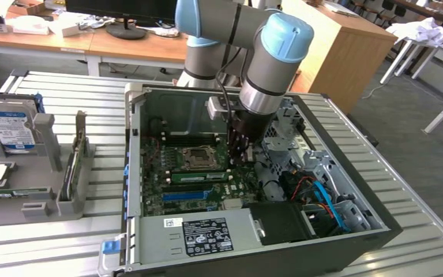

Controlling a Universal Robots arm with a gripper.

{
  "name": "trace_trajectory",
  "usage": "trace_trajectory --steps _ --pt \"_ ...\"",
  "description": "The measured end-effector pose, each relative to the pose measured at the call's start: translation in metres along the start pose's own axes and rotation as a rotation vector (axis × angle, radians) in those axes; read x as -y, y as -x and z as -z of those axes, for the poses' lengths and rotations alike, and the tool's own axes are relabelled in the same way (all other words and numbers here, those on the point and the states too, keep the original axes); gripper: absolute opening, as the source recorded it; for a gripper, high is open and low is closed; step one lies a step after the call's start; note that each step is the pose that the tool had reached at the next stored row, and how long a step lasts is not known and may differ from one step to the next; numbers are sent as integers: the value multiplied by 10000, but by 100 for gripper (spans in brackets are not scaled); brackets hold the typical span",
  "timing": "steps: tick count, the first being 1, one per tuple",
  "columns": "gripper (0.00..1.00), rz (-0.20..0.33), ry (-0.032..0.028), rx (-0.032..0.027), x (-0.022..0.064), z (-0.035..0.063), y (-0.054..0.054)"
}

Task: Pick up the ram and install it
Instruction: 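Press down the ram until it locks into place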

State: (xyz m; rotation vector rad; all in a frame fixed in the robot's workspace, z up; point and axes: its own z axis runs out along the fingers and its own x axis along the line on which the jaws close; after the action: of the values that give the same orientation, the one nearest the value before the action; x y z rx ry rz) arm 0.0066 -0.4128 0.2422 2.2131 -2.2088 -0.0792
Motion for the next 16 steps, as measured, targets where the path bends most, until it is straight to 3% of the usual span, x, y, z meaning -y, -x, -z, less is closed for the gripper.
trace_trajectory --steps 16 --pt "11 0 -15 -2 3 -85 -3"
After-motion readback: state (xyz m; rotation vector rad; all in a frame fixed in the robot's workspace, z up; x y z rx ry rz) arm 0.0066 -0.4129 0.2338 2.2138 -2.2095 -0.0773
